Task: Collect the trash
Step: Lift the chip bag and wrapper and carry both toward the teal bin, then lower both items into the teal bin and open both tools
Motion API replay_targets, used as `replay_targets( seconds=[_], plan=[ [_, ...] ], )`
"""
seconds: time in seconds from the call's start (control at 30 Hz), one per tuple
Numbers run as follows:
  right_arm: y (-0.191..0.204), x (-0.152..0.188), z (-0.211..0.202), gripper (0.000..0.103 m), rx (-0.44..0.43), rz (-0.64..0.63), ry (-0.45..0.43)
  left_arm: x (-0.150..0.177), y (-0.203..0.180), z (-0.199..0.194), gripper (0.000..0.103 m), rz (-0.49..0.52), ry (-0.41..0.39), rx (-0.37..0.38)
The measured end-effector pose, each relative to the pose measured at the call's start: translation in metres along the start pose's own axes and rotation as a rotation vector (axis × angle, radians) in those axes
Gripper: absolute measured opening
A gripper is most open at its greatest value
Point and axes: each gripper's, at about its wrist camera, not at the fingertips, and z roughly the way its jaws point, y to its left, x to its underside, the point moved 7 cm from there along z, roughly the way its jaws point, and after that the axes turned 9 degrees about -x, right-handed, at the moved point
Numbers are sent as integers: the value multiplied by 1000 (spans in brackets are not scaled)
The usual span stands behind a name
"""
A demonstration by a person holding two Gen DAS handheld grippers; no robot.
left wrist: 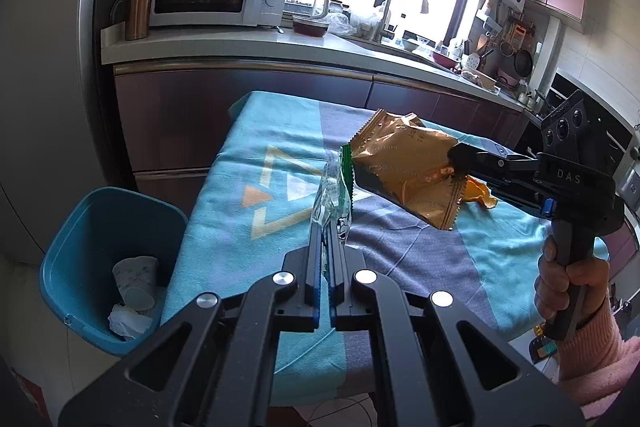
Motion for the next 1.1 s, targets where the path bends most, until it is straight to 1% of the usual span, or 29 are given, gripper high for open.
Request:
replay_targets(
  seconds=[0.3,1.1],
  plan=[
    [10,4,26,9,-28,-9,42,1,26,-5,3,-38,-5,-44],
    [32,12,71,9,-70,-34,116,4,70,-17,3,-96,-23,-121]
  ],
)
